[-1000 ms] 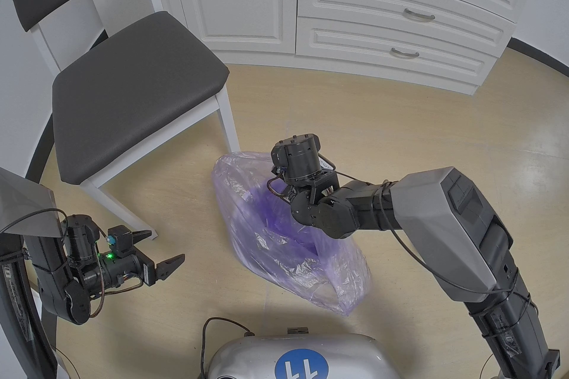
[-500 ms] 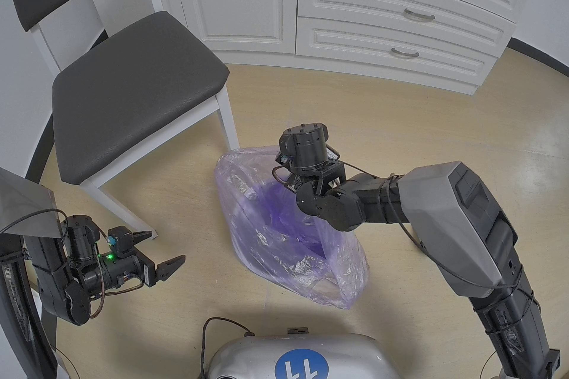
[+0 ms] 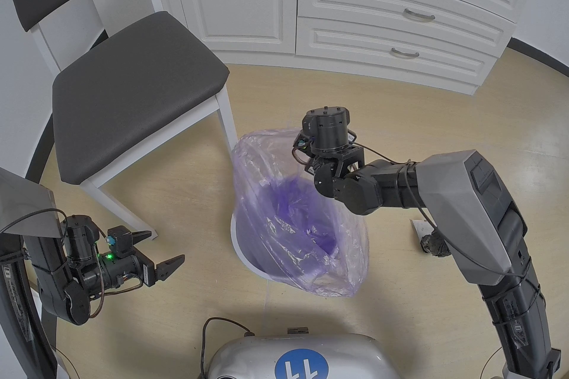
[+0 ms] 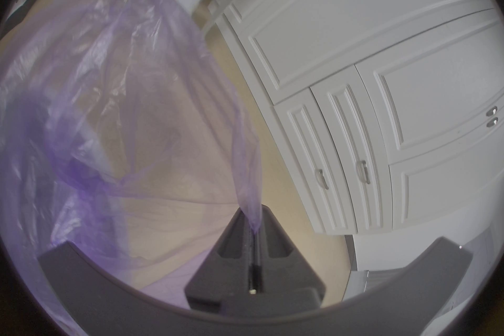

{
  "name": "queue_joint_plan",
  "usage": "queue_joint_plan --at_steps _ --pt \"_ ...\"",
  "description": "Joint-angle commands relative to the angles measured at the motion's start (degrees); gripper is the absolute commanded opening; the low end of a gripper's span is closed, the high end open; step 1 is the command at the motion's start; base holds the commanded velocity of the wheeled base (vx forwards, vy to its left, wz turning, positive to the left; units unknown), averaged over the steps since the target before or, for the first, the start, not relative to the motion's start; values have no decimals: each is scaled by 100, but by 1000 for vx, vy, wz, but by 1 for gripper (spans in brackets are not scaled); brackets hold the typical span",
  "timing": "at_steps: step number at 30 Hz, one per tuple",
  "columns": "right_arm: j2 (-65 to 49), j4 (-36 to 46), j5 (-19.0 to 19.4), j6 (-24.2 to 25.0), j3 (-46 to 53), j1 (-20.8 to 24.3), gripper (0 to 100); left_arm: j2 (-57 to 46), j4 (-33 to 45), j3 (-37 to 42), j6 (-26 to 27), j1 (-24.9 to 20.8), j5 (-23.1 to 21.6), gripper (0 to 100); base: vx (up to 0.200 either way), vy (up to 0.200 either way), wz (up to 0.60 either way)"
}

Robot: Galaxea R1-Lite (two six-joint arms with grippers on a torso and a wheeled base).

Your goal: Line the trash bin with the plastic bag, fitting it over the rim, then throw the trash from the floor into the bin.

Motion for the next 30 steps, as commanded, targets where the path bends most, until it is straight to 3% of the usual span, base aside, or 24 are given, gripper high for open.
queue_joint_plan --at_steps 1,5,6,15,21,25,26,27,30 --pt "-35 -1 -20 -22 1 -74 0 7 -3 -11 1 13 -1 100 0 0 0" --pt "-79 52 -20 -22 1 -39 0 7 -3 -2 1 13 -1 100 0 0 0" --pt "-96 60 -11 -4 1 -4 100 7 -3 -2 1 13 -1 100 0 0 0" --pt "-571 421 -11 110 1 339 100 7 -3 24 -8 -4 -10 100 0 0 0" --pt "-1178 1721 -11 963 1 515 100 -2 -3 33 -17 -4 -1 100 0 0 0" --pt "-1643 4103 59 3239 1 558 100 -11 -3 51 -351 -119 -1 100 0 0 0" --pt "-1670 4253 77 3397 1 550 100 -20 -3 51 -386 -127 -1 100 0 0 0" --pt "-1775 4912 253 4162 1 497 100 -81 -3 51 -553 -171 -1 100 0 0 0" --pt "-1898 5782 1096 5814 1 435 100 -353 6 68 -1107 -382 8 100 0 0 0"
